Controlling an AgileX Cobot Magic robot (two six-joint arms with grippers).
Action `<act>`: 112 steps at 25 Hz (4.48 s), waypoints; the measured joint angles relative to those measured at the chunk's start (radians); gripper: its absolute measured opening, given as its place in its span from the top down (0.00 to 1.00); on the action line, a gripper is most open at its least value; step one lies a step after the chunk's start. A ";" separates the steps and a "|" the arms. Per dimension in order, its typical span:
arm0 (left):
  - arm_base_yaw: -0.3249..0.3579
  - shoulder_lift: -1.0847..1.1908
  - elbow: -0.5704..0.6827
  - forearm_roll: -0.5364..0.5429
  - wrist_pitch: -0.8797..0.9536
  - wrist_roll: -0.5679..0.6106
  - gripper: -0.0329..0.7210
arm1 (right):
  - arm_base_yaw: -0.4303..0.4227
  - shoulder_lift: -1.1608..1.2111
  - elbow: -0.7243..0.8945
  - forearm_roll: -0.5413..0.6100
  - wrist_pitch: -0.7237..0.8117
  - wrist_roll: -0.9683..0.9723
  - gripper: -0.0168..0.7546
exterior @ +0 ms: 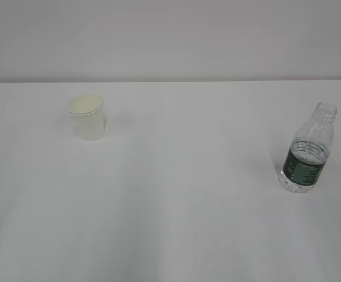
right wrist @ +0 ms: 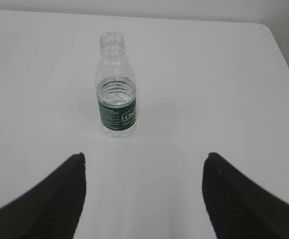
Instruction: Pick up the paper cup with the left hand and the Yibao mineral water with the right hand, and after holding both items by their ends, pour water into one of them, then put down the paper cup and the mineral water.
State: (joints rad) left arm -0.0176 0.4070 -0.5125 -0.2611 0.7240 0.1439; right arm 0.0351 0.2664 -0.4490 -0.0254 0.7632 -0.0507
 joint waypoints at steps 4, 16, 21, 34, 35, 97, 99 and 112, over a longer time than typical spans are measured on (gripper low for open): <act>0.000 0.000 0.032 0.000 -0.008 0.076 0.19 | 0.000 0.000 0.018 0.002 -0.017 0.000 0.26; 0.000 0.002 0.080 0.000 -0.055 0.247 0.22 | 0.000 0.000 0.043 0.002 -0.054 -0.043 0.26; 0.000 0.002 0.083 -0.031 -0.090 0.248 0.23 | 0.000 0.000 0.057 0.002 -0.072 -0.044 0.26; 0.000 0.029 0.158 -0.047 -0.186 0.276 0.23 | 0.000 0.000 0.115 0.009 -0.155 -0.077 0.26; 0.000 0.041 0.158 -0.047 -0.187 0.276 0.23 | 0.000 0.000 0.124 0.020 -0.164 -0.092 0.26; 0.000 0.790 0.118 -0.287 -0.401 0.278 0.25 | 0.006 0.764 0.117 0.438 -0.503 -0.409 0.26; -0.015 0.801 0.118 -0.299 -0.440 0.278 0.25 | 0.027 0.773 0.117 0.467 -0.560 -0.409 0.27; -0.202 0.914 0.136 -0.320 -0.791 0.278 0.26 | 0.201 0.899 0.180 0.514 -0.969 -0.375 0.39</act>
State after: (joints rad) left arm -0.2197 1.3215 -0.3761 -0.5806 -0.0666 0.4218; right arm 0.2364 1.1649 -0.2690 0.4885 -0.2059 -0.4257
